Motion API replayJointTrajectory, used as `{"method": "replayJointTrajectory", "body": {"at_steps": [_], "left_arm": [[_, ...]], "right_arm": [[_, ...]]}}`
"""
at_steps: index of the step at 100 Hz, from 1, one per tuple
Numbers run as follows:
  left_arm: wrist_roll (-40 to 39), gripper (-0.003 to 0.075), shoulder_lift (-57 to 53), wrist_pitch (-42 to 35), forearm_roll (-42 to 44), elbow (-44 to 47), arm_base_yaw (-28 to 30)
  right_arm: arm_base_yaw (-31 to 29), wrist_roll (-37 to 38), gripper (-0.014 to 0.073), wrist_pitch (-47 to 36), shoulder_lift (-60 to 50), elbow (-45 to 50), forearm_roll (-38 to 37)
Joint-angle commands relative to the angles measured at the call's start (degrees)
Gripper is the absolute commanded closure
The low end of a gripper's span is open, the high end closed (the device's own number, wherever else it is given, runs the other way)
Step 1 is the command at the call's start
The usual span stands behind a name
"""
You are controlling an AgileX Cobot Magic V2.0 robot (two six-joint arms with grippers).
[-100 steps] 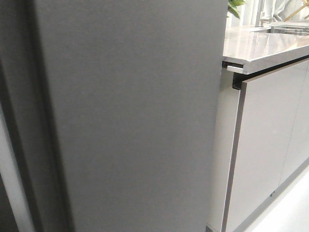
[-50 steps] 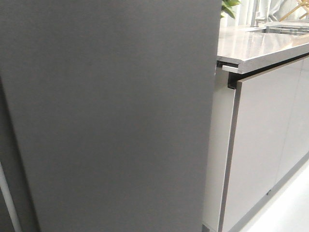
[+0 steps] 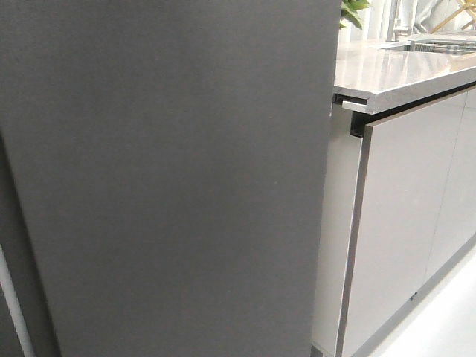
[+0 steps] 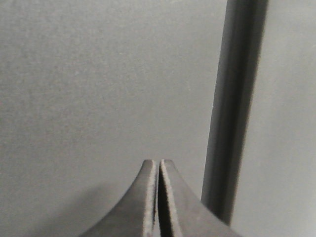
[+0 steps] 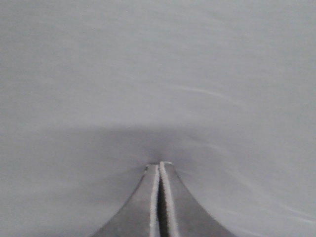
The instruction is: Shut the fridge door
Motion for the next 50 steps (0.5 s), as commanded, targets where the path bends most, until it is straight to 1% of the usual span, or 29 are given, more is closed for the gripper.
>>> {"method": "replayJointTrajectory", "body": {"at_steps": [1, 9, 23, 38, 50], "left_arm": [[-0.20, 0.0741, 1.09, -4.40, -0.09, 1.60, -0.19], [-0.20, 0.0741, 1.09, -4.40, -0.09, 1.60, -0.19], [-0.20, 0.0741, 1.09, -4.40, -0.09, 1.60, -0.19], [-0.20, 0.0741, 1.09, -4.40, -0.09, 1.60, -0.19], [-0.20, 0.0741, 1.09, -4.40, -0.09, 1.60, -0.19]], "right_arm": [[-1.35, 0.05, 0.0670, -3.73, -5.09, 0.81, -3.11], [-2.32, 0.05, 0.0670, -4.60, -8.76, 4.63, -3.49], [-5.37, 0.05, 0.0670, -7.81, -16.30, 14.29, -3.49], [-9.66, 0.05, 0.0670, -11.83, -25.28, 26.59, -3.49], [-14.13, 0.05, 0.0670, -12.65, -32.87, 35.20, -3.38]]}}
